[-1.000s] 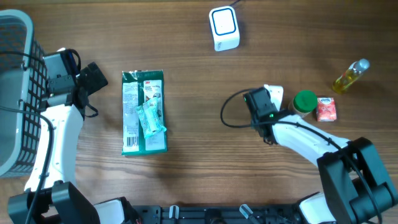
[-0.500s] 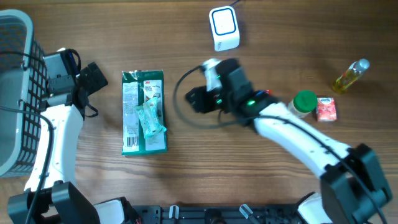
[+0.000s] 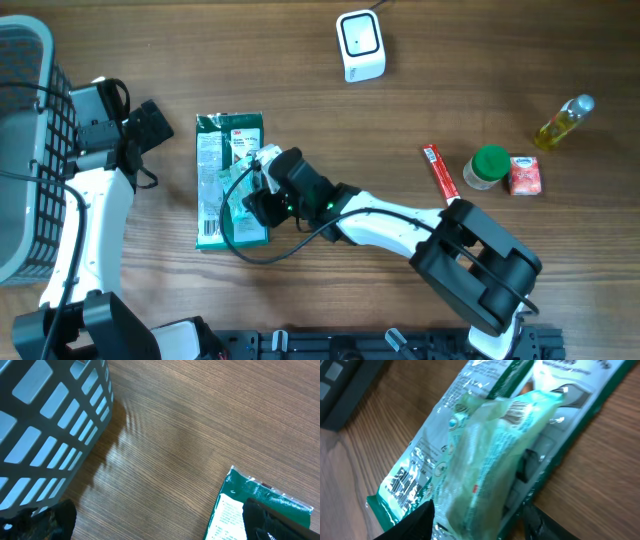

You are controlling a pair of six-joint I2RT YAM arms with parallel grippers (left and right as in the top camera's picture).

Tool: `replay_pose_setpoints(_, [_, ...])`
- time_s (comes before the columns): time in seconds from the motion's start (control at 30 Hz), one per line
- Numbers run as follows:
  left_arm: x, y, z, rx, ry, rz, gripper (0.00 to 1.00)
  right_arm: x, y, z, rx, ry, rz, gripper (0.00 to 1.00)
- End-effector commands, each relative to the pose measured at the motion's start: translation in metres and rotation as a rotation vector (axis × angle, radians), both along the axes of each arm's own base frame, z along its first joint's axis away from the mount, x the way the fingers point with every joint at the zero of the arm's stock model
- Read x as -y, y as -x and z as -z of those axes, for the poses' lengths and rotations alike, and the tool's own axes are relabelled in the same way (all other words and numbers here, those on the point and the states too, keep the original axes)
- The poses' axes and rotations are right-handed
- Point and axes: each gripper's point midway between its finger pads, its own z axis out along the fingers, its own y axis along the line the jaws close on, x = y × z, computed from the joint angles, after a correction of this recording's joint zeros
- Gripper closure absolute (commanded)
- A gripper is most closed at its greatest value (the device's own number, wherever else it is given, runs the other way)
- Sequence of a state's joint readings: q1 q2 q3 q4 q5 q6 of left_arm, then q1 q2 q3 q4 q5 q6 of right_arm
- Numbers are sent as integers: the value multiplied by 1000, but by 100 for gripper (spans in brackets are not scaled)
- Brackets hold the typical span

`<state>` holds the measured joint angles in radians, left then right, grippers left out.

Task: Scan the item barcode
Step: 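Move the right gripper toward the green gloves pack, then grasp the light-green glove packet and pull it off the pack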

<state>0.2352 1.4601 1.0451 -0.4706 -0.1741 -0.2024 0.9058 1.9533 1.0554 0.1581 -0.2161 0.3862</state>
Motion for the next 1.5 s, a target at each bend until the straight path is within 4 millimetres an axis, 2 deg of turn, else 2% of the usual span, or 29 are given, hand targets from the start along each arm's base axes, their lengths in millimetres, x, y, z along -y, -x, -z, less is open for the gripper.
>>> replay_pose_setpoints(0.0, [-2, -2, -9, 21, -12, 6, 0, -3, 2, 6, 8, 9, -18, 65])
replay_pose_setpoints(0.03, [-2, -2, -9, 21, -12, 6, 0, -3, 2, 6, 7, 9, -18, 79])
replay_pose_setpoints(0.07, [-2, -2, -9, 21, -12, 6, 0, -3, 2, 6, 7, 9, -18, 85])
replay_pose_setpoints(0.13, [-2, -2, -9, 21, -12, 6, 0, -3, 1, 6, 11, 6, -18, 85])
replay_pose_setpoints(0.27, [-2, -2, -9, 21, -12, 6, 0, -3, -1, 4, 16, -2, -14, 96])
replay_pose_setpoints(0.33, [-2, -2, -9, 21, -12, 6, 0, -4, -2, 2, 20, -7, -14, 96])
replay_pose_setpoints(0.4, [-2, -2, -9, 21, -12, 6, 0, -5, -6, -11, 42, -31, -9, 96])
replay_pose_setpoints(0.5, [-2, -2, -9, 21, -12, 6, 0, 3, -20, -57, 97, -97, 21, 96])
replay_pose_setpoints(0.6, [-2, -2, -9, 21, -12, 6, 0, 17, -26, -89, 120, -121, 50, 96])
replay_pose_setpoints(0.7, [-2, -2, -9, 21, -12, 6, 0, 37, -24, -99, 93, -86, 74, 96])
replay_pose_setpoints(0.8, [-2, -2, -9, 21, -12, 6, 0, 54, -19, -83, 28, -11, 90, 95])
replay_pose_setpoints(0.83, [-2, -2, -9, 21, -12, 6, 0, 57, -17, -73, 5, 15, 91, 78])
replay_pose_setpoints(0.87, [-2, -2, -9, 21, -12, 6, 0, 57, -16, -67, -7, 27, 91, 47])
replay_pose_setpoints(0.93, [-2, -2, -9, 21, -12, 6, 0, 55, -18, -57, -14, 32, 92, 39])
replay_pose_setpoints(1.1, [-2, -2, -9, 21, -12, 6, 0, 27, -21, -36, 25, -8, 58, 39])
replay_pose_setpoints(1.2, [-2, -2, -9, 21, -12, 6, 0, 8, -18, -9, 33, -19, 29, 38])
replay_pose_setpoints(1.27, [-2, -2, -9, 21, -12, 6, 0, 1, -12, 14, 12, -5, 16, 38])
replay_pose_setpoints(1.33, [-2, -2, -9, 21, -12, 6, 0, -2, -6, 28, -18, 0, 18, 40])
replay_pose_setpoints(1.37, [-2, -2, -9, 21, -12, 6, 0, -3, -4, 32, -21, 6, 14, 48])
replay_pose_setpoints(1.4, [-2, -2, -9, 21, -11, 6, 0, -3, -4, 33, -15, 10, 6, 65])
replay_pose_setpoints(1.43, [-2, -2, -9, 21, -12, 6, 0, -3, -5, 31, -11, 6, 8, 78])
replay_pose_setpoints(1.47, [-2, -2, -9, 21, -12, 6, 0, -3, -8, 24, -2, -6, 14, 87])
